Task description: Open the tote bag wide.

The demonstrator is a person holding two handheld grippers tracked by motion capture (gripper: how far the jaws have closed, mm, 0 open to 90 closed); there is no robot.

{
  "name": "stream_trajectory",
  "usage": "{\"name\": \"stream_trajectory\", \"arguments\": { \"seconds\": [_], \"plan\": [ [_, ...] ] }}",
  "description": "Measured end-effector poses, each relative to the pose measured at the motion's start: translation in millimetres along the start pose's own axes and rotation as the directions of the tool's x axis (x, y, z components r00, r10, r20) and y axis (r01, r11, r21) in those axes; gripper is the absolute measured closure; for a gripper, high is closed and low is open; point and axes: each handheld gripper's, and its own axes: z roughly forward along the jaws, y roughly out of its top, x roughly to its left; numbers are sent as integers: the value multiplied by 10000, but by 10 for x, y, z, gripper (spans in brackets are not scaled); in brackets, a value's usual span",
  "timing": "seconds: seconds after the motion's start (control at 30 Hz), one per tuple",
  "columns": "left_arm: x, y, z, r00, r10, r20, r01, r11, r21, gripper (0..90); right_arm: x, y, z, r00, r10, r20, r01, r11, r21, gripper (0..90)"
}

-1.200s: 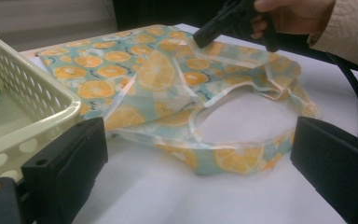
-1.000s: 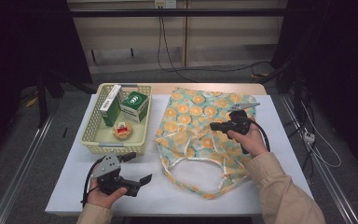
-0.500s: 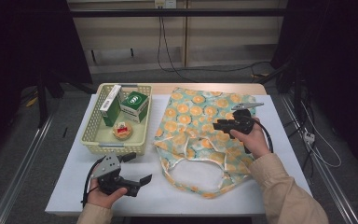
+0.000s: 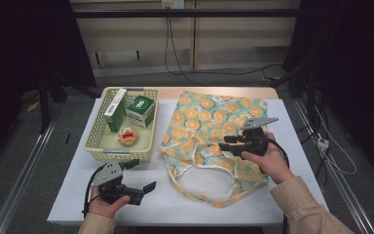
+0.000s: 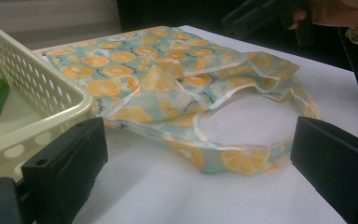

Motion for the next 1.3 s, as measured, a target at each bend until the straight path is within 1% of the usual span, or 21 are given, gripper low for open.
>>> {"name": "stream_trajectory", "arguments": {
  "seconds": [0.03, 0.1, 0.2, 0.23, 0.37, 0.4, 0.47, 0.57, 0.63, 0.67, 0.7, 0.73, 0.77, 0.83, 0.9, 0.97, 1.07, 1.17, 1.2, 1.27, 1.3],
  "plan": [
    [-3, 1, 3, 10000, 12, 17, -12, 10000, 16, 37, 53, -24, 5, 9998, -64, -200, 65, 9999, 84, 709],
    [-15, 2, 14, 10000, -17, 49, 17, 10000, 8, 37, 130, -80, 36, 9991, -223, -359, 232, 9994, 242, 738],
    [-27, 12, 9, 10000, 52, 83, -52, 10000, 19, 37, 191, -210, 126, 9982, -329, -498, 356, 9979, 545, 728],
    [-28, 14, 6, 10000, 46, 58, -45, 10000, -22, 37, 196, -255, 159, 9984, -323, -470, 355, 9971, 679, 697],
    [-17, 5, 4, 10000, 30, 22, -30, 10000, 0, 37, 186, -408, 274, 9986, -515, -71, 520, 9907, 1256, 577],
    [-19, 1, 9, 10000, -14, 26, 14, 10000, 9, 37, 181, -438, 292, 9982, -605, -19, 602, 9882, 1407, 576],
    [-15, -3, 10, 10000, 21, 45, -22, 10000, 59, 37, 174, -489, 319, 9959, -871, 263, 816, 9828, 1657, 534],
    [-19, -1, 14, 10000, 53, 55, -54, 9999, 85, 37, 159, -548, 358, 9898, -1274, 641, 1111, 9707, 2133, 531],
    [-23, 3, 12, 10000, 14, 53, -14, 10000, 45, 37, 133, -568, 359, 9923, -1077, 610, 933, 9746, 2036, 550],
    [-23, 3, 11, 10000, -3, 47, 3, 10000, 34, 37, 121, -570, 354, 9915, -1108, 675, 952, 9747, 2024, 562],
    [-22, 2, 10, 10000, -17, 40, 17, 10000, 29, 37, 113, -569, 351, 9902, -1183, 739, 1013, 9742, 2019, 606],
    [-20, 1, 9, 10000, 4, 25, -4, 10000, 28, 37, 101, -568, 346, 9913, -1093, 727, 929, 9755, 1995, 694],
    [-19, 1, 9, 10000, 2, 31, -2, 10000, 28, 37, 82, -569, 341, 9924, -1017, 690, 864, 9765, 1976, 748],
    [-23, 3, 9, 10000, 2, 50, -2, 10000, 25, 37, 62, -568, 341, 9934, -864, 750, 705, 9786, 1934, 809],
    [-20, 6, 8, 10000, 58, 37, -58, 10000, 22, 37, 47, -564, 344, 9955, -699, 646, 567, 9806, 1874, 879],
    [-22, 2, 12, 10000, -1, 52, 1, 10000, 30, 37, 41, -563, 342, 9964, -578, 626, 457, 9827, 1794, 898],
    [-20, 3, 13, 10000, 12, 53, -12, 10000, 37, 37, 59, -558, 317, 9996, -209, 177, 177, 9862, 1646, 900],
    [-19, 5, 11, 10000, -15, 37, 15, 10000, 14, 37, 128, -537, 282, 9997, -233, -115, 249, 9861, 1641, 900],
    [-20, 5, 11, 10000, -8, 20, 8, 10000, 20, 37, 156, -528, 273, 9994, -210, -262, 249, 9869, 1595, 900],
    [-20, 6, 11, 10000, -30, 36, 30, 10000, 20, 37, 201, -512, 262, 9975, 14, -702, 90, 9890, 1479, 900],
    [-15, 10, 7, 10000, 68, 27, -69, 10000, 40, 37, 222, -501, 256, 9978, 13, -657, 80, 9900, 1411, 900]
  ]
}}
